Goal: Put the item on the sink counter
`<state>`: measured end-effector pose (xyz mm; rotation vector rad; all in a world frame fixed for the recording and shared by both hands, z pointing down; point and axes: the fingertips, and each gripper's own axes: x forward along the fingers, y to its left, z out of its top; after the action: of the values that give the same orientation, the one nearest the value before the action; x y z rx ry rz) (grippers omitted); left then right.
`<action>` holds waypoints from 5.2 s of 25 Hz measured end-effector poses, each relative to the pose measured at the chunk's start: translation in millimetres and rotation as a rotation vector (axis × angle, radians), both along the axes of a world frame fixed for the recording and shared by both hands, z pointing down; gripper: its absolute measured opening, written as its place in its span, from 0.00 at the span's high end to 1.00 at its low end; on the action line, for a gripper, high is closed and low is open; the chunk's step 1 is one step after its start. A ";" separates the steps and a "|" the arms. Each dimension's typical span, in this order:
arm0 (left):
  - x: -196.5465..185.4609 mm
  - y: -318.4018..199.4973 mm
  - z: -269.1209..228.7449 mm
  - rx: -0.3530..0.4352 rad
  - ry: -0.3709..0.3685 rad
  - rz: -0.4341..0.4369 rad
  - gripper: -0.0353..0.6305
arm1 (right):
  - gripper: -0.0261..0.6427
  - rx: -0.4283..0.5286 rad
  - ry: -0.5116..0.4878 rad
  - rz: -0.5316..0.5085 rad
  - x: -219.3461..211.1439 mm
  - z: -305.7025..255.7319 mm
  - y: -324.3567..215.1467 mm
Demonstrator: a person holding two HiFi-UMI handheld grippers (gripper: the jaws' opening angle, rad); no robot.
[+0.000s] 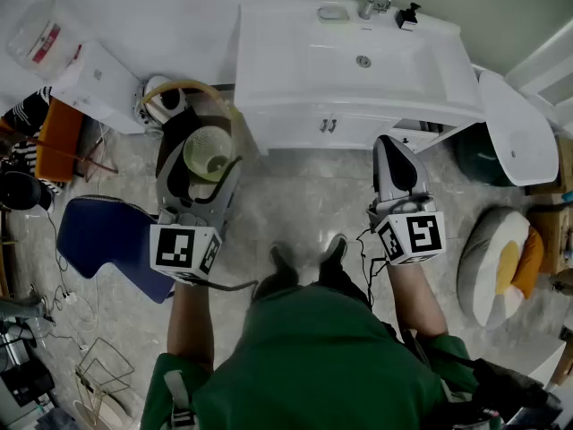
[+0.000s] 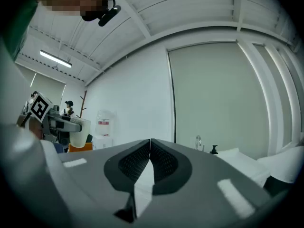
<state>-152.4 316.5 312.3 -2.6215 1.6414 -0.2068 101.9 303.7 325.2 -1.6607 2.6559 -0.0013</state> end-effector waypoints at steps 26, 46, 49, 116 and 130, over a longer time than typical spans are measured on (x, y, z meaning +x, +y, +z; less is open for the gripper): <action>-51.4 -14.8 -13.3 0.039 0.054 0.083 0.40 | 0.96 0.036 0.001 0.106 -39.2 -31.2 14.3; 8.3 -143.5 -36.1 0.070 -0.004 -0.029 0.40 | 0.96 0.011 -0.091 -0.063 -2.1 -23.3 -162.3; 21.7 -160.4 -38.9 0.066 -0.012 -0.058 0.40 | 0.96 0.011 -0.102 -0.085 10.5 -23.2 -182.3; -4.3 -590.2 45.3 -0.042 0.105 0.099 0.40 | 0.96 -0.129 -0.012 0.098 -18.0 18.7 -524.2; 32.7 -647.4 107.8 -0.075 0.065 0.062 0.40 | 0.96 -0.269 -0.064 0.006 1.3 104.9 -571.9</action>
<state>-119.7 -331.0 420.1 -2.7580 1.5995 -0.1863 103.2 -268.2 430.1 -1.7020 2.7013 -0.4218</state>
